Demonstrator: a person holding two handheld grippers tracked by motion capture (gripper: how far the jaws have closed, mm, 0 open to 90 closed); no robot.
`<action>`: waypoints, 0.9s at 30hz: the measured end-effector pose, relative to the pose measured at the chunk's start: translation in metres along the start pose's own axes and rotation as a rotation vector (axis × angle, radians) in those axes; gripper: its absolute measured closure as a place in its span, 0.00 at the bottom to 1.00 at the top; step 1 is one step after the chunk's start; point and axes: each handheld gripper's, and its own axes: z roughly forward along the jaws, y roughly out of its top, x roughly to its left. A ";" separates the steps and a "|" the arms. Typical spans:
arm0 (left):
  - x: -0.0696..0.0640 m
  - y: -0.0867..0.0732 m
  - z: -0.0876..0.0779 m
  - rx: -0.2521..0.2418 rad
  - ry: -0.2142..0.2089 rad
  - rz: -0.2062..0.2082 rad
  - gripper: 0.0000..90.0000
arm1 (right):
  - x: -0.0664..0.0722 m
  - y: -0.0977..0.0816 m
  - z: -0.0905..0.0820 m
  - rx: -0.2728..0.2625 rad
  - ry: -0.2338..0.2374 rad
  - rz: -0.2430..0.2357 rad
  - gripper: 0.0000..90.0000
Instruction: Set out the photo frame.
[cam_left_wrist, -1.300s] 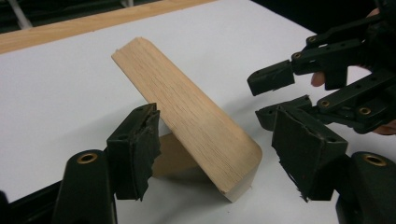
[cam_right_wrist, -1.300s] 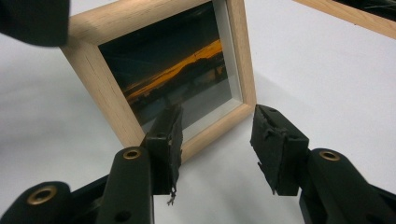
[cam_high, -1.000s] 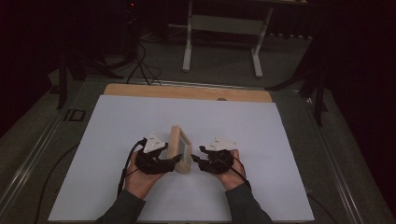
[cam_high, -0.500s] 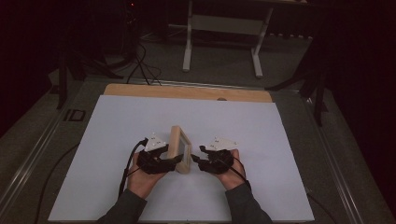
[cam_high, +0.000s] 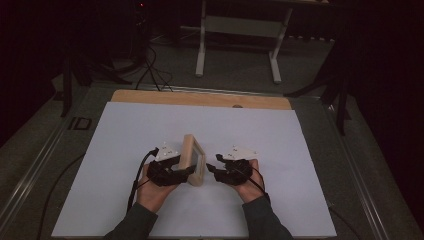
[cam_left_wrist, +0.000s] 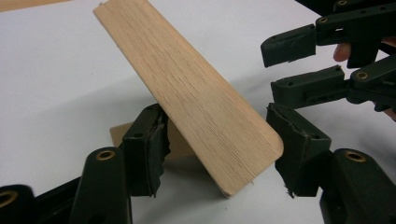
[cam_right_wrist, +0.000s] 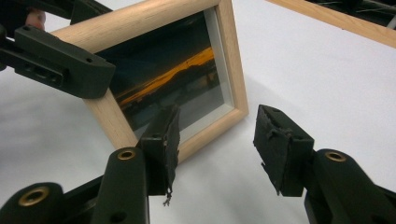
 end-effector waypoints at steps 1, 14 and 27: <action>0.000 0.000 0.000 0.001 -0.002 -0.005 0.47 | -0.001 0.000 -0.001 -0.002 -0.001 0.003 0.55; 0.004 0.000 -0.003 -0.009 0.010 -0.022 0.58 | -0.007 0.003 -0.008 -0.034 -0.019 0.019 0.54; 0.001 0.000 -0.003 -0.016 0.013 -0.005 0.64 | -0.010 0.005 -0.014 -0.077 -0.040 0.039 0.53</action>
